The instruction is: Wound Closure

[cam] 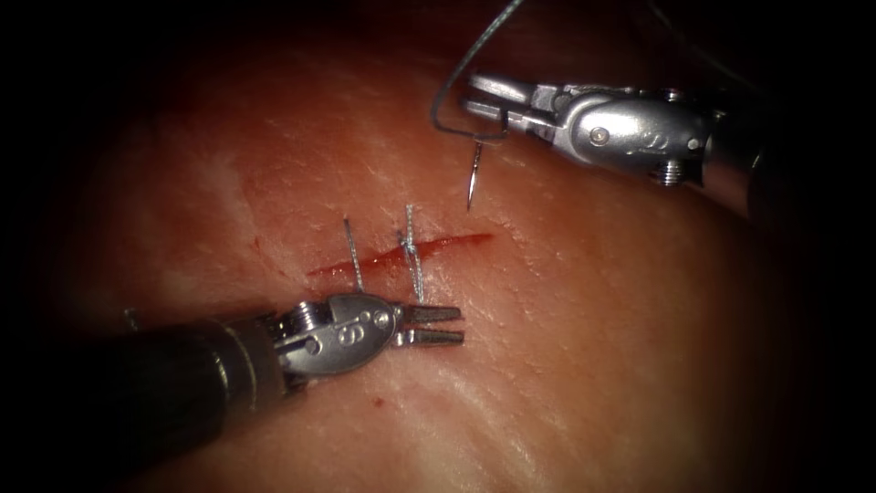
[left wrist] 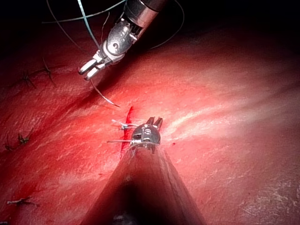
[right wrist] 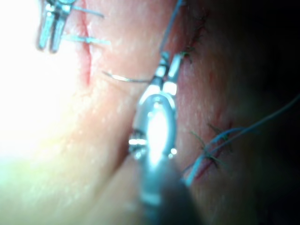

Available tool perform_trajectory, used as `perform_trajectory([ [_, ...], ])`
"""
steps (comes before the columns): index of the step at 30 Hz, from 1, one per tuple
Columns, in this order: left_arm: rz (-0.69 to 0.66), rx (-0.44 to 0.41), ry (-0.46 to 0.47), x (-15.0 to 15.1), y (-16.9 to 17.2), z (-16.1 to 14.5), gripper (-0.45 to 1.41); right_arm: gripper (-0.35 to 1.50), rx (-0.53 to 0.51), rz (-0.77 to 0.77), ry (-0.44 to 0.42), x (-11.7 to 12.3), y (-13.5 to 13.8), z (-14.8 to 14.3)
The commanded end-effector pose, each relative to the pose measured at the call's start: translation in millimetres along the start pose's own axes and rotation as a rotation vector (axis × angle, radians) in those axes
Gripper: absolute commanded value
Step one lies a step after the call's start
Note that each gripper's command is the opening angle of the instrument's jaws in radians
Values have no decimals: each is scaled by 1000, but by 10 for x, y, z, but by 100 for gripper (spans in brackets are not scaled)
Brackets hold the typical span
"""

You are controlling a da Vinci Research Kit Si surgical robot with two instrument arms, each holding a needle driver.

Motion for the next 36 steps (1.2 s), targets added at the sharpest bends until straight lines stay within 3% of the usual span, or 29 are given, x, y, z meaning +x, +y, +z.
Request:
perform_trajectory([
  [1,0,3,1,-1,-2,9,-5,-35,-14,-16,6,-7,10,8],
  [13,3,-5,6,-16,-4,16,4,-35,-16,-136,87,0,-5,25],
  [26,4,-8,6,-20,-7,10,5,-35,-18,-198,156,5,-21,21],
  [36,2,-9,4,-20,-10,5,4,-35,8,-227,185,8,-27,0],
])
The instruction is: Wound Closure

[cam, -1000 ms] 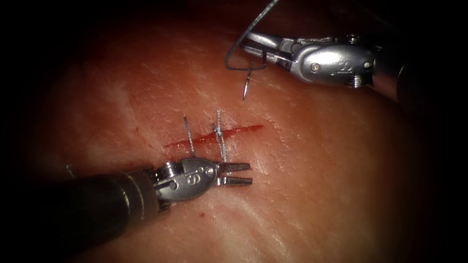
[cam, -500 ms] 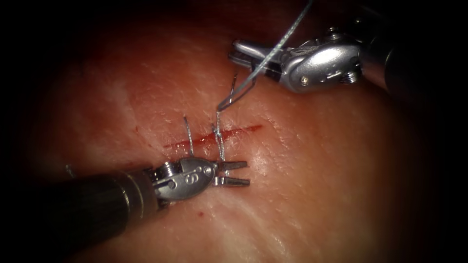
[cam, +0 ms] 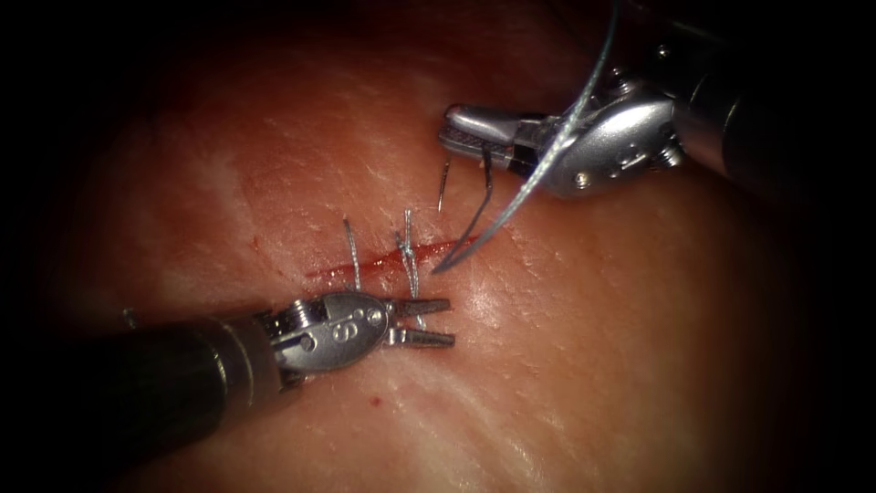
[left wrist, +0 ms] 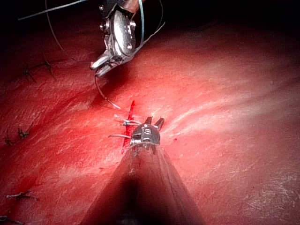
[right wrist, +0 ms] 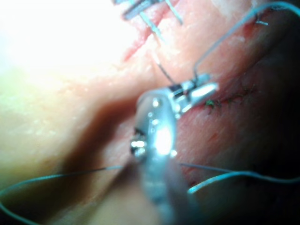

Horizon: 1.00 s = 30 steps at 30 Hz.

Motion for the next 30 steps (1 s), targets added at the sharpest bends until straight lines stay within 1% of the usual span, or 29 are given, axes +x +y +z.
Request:
perform_trajectory([
  [1,0,1,1,-1,-2,8,4,-35,0,-6,4,-8,3,4],
  [6,0,1,1,-1,-2,8,2,-35,3,-9,15,-8,-1,5],
  [14,0,-1,2,-1,-2,8,2,-35,4,-16,27,-7,0,7],
  [20,0,-1,2,-2,-1,8,2,-35,14,-66,19,-9,1,8],
  [30,1,-5,3,-3,-1,6,0,-35,15,-92,20,-9,-2,7],
])
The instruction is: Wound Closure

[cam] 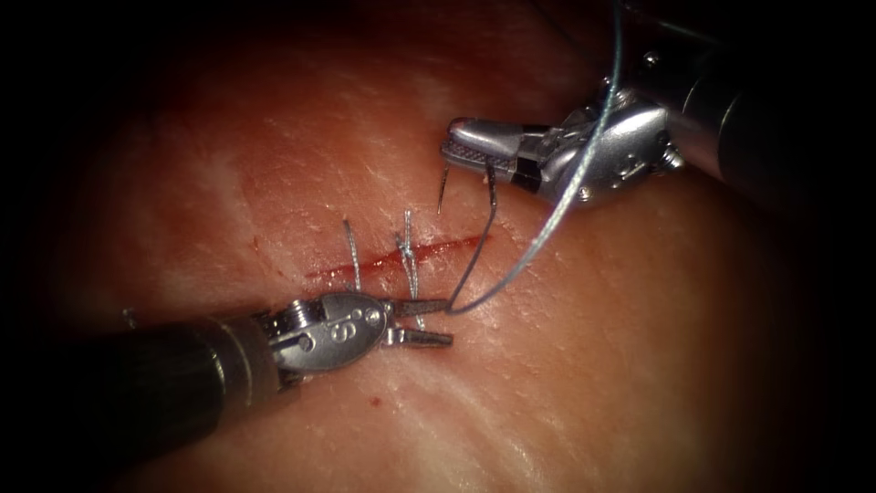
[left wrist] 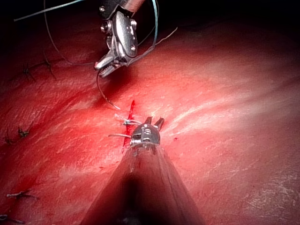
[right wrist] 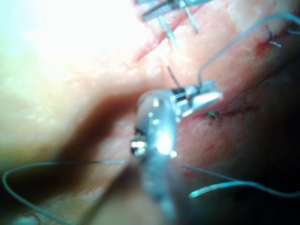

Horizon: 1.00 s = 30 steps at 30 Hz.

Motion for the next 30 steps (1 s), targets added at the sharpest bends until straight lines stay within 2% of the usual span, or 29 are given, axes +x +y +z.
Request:
perform_trajectory([
  [1,1,-1,1,-1,-1,7,-1,-35,5,-17,-1,-8,5,4],
  [15,1,-2,1,0,0,6,-3,-35,18,-49,-17,-20,-10,8],
  [20,1,-3,2,0,0,5,-3,-35,54,-79,-12,-19,-19,3],
  [30,0,-5,2,0,1,5,-3,-35,54,-128,-21,-24,-19,4],
])
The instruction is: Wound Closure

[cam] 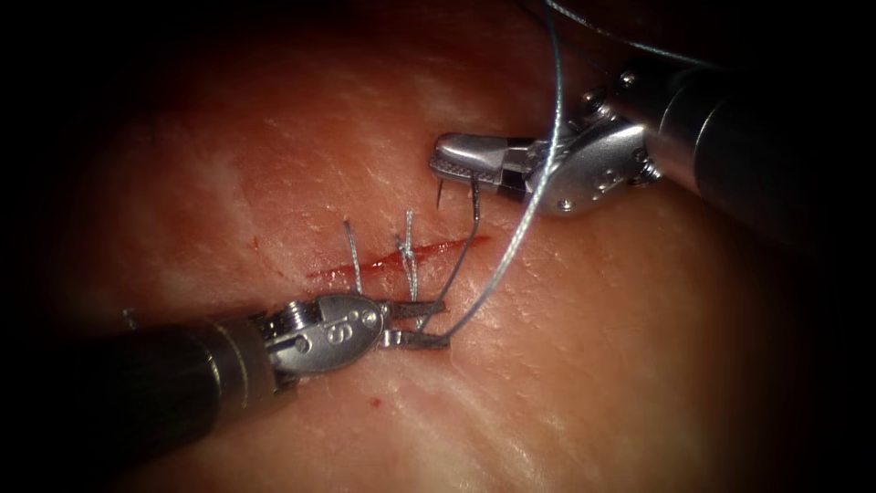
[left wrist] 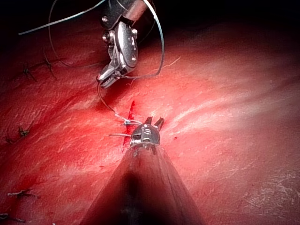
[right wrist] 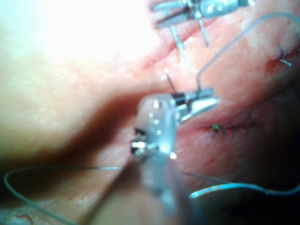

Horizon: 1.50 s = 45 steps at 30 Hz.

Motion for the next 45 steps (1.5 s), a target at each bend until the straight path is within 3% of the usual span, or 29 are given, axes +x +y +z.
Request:
perform_trajectory([
  [1,1,-1,1,-1,-2,8,-3,-35,-1,-6,4,-7,0,5],
  [11,1,-1,1,-1,-2,8,-5,-35,23,-29,15,-2,-28,4],
  [20,1,-1,1,-1,-2,8,-6,-35,26,141,21,1,-37,2],
  [25,1,0,1,-1,-2,9,-6,-35,33,223,48,-2,-35,2],
  [33,0,1,1,-1,-2,11,-6,-35,47,231,30,-17,-37,2],
  [45,-25,3,-17,-5,-8,24,-6,-35,57,251,3,-18,-34,1],
])
